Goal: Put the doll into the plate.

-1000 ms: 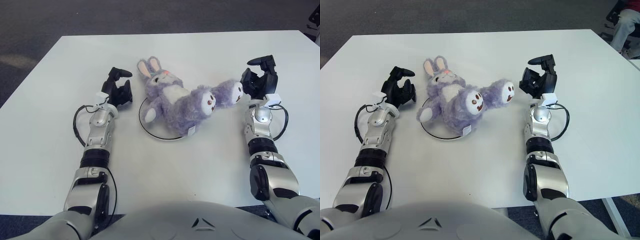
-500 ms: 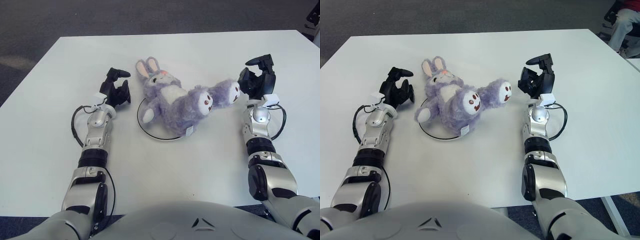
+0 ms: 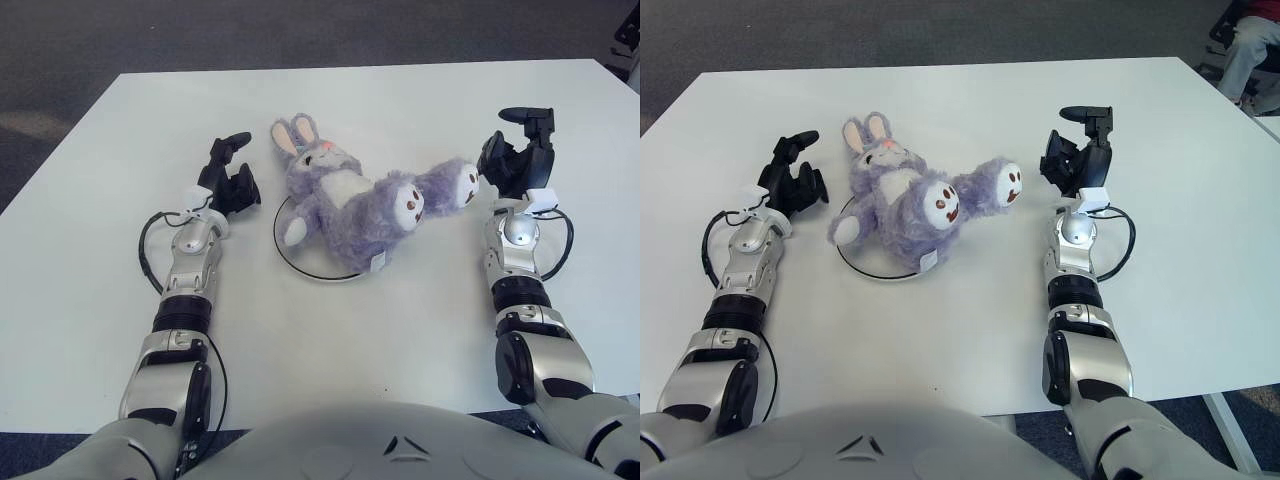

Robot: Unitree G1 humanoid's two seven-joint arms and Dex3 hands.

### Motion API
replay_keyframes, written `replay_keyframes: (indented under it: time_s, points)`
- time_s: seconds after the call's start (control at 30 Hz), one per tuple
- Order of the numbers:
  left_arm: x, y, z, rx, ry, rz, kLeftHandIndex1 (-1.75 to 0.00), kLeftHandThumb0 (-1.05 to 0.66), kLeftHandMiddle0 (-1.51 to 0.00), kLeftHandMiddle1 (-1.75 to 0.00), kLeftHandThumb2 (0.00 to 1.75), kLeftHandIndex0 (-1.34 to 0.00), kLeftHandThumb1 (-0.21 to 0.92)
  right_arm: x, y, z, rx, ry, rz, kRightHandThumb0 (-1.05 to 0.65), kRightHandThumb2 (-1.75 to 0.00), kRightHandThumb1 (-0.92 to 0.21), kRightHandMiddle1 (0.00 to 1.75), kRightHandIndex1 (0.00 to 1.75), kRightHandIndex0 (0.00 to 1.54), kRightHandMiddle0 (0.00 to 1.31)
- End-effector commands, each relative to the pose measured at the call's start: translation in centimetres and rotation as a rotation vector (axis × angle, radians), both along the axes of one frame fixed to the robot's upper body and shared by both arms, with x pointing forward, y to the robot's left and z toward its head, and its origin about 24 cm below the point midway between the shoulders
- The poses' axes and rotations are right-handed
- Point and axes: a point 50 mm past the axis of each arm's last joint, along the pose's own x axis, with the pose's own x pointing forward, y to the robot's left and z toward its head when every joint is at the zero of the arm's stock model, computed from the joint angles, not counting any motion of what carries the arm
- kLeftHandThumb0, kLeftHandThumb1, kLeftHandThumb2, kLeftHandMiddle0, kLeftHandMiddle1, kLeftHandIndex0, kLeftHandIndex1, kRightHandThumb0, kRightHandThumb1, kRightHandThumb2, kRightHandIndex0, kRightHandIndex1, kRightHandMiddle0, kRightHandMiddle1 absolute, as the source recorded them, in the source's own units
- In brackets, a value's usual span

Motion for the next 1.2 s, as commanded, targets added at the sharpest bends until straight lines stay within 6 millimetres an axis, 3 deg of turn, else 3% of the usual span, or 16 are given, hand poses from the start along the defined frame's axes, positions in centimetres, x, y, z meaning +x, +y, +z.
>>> replay_keyframes:
  time_s: [0.0,0.03,0.07,0.2,0.47,0.7,0.9,1.0,1.17]
  points:
    - [-2.34,0.18,-4.12,-0.019,0.129,0.036,-1.14,-0.33,-0.98,-1.75,0.82,-0.07,0.85,-3.33,1.07,-6.96,0.033,0.27,0.004,-0.39,-0.8,-0.69,1.66,1.75,1.25,0.37]
    - [-2.31,0.27,-4.23,-0.024,0.137,0.036,-1.36,-0.33,-1.0,-1.75,0.71,-0.11,0.88,-3.31,1.05,-6.99,0.03,0.277,0.003,-0.4,-0.87,-0.64,1.69,1.75,1.25,0.4]
    - [-2.28,0.35,-4.31,-0.027,0.143,0.035,-1.5,-0.35,-1.02,-1.75,0.73,-0.18,0.83,-3.3,1.04,-7.01,0.029,0.282,0.003,-0.41,-0.96,-0.58,1.71,1.75,1.24,0.43]
    - [-2.22,0.4,-4.4,-0.03,0.156,0.021,-1.68,-0.39,-1.08,-1.75,0.9,-0.34,0.66,-3.29,1.04,-7.01,0.033,0.289,0.001,-0.44,-1.14,-0.45,1.74,1.75,1.24,0.52]
    - [-2.31,0.12,-4.05,-0.041,0.117,-0.016,-1.74,-0.45,-1.24,-1.75,1.2,-0.54,0.41,-3.27,1.1,-6.94,0.049,0.272,0.028,-0.48,-1.3,-0.33,1.75,1.75,1.28,0.61]
    - [-2.32,0.21,-4.0,-0.037,0.117,-0.032,-1.75,-0.46,-1.3,-1.75,1.23,-0.56,0.39,-3.29,1.06,-6.86,0.047,0.262,0.04,-0.49,-1.32,-0.31,1.75,1.75,1.3,0.62]
    - [-2.29,0.32,-3.9,-0.033,0.119,-0.03,-1.75,-0.45,-1.26,-1.75,1.18,-0.53,0.43,-3.26,1.0,-6.72,0.043,0.254,0.044,-0.44,-1.14,-0.46,1.75,1.75,1.24,0.5]
    - [-2.27,0.32,-3.77,-0.032,0.112,-0.028,-1.75,-0.42,-1.23,-1.75,1.04,-0.45,0.54,-3.26,1.01,-6.69,0.047,0.252,0.046,-0.42,-1.03,-0.55,1.75,1.75,1.22,0.44]
    - [-2.27,0.19,-3.59,-0.03,0.099,-0.026,-1.75,-0.37,-1.2,-1.75,0.67,-0.26,0.81,-3.32,1.06,-6.76,0.071,0.251,0.027,-0.37,-0.65,-0.83,1.75,1.75,1.24,0.25]
